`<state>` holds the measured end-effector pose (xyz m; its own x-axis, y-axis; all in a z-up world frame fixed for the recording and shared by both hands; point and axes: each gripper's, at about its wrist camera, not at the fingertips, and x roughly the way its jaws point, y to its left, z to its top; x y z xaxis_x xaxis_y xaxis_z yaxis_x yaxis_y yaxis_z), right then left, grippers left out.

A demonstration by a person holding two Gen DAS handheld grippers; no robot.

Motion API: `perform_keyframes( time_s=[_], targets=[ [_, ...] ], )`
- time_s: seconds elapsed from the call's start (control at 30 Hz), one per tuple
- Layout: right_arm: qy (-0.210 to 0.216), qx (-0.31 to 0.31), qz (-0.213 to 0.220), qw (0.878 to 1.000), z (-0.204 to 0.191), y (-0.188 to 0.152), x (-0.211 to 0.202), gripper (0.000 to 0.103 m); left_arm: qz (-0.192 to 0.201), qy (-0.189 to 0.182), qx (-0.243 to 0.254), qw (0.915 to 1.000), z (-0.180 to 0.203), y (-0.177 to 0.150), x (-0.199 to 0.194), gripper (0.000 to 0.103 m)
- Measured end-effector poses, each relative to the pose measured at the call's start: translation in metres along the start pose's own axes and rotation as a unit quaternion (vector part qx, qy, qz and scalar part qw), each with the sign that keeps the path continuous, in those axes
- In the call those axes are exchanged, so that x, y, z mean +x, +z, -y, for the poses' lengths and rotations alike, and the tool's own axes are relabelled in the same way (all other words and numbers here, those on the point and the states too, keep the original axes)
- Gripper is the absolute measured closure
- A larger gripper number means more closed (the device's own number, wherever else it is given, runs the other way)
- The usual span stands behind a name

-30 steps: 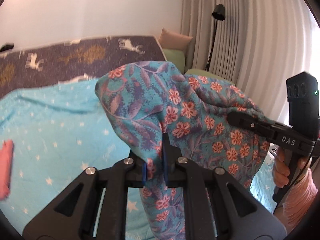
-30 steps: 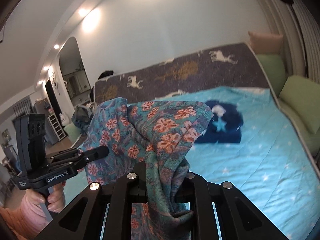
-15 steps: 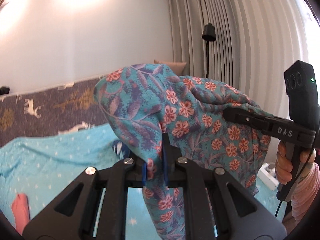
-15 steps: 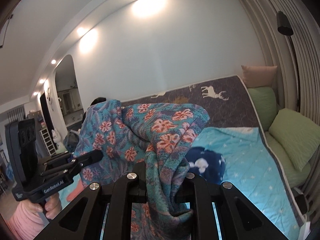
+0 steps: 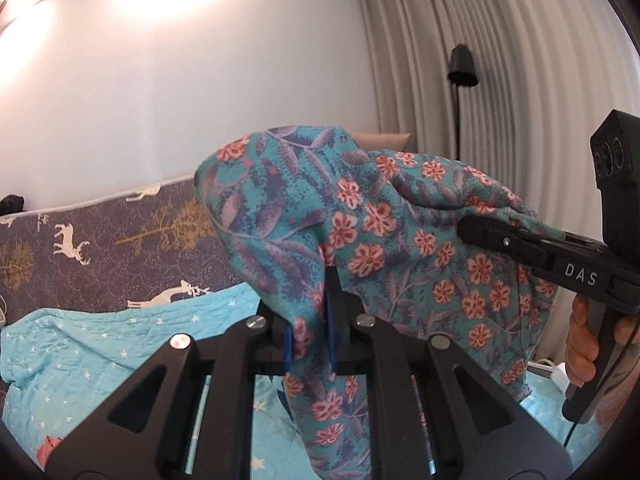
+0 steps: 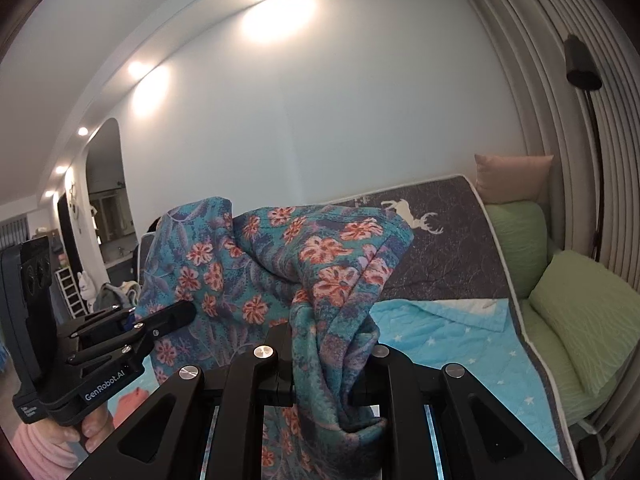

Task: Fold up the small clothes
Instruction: 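Lift the folded shirt with both grippers and carry it toward the navy fleece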

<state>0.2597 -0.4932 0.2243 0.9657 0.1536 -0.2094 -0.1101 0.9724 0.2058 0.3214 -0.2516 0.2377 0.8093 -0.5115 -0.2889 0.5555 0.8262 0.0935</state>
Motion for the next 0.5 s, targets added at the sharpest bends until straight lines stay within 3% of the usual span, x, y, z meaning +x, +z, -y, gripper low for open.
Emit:
perform_keyframes(
  time_s=[0.33,0.43,0.5],
  targets=[
    [-0.037,0.009,-0.055,0.998,0.041,-0.045,0.138,0.088,-0.061,0.033,-0.030,0.9971,-0.025,-0.048,0.133,0.089],
    [-0.065,-0.002,-0.092,0.994,0.056,-0.064,0.191,0.085,-0.088,0.049,-0.050,0.9936,-0.035,-0.071,0.183,0.088],
    [-0.098,-0.032,-0.128,0.986,0.066,-0.082,0.229,0.083,-0.113,0.083,-0.049,0.9889,-0.039,-0.095,0.221,0.082]
  ],
)
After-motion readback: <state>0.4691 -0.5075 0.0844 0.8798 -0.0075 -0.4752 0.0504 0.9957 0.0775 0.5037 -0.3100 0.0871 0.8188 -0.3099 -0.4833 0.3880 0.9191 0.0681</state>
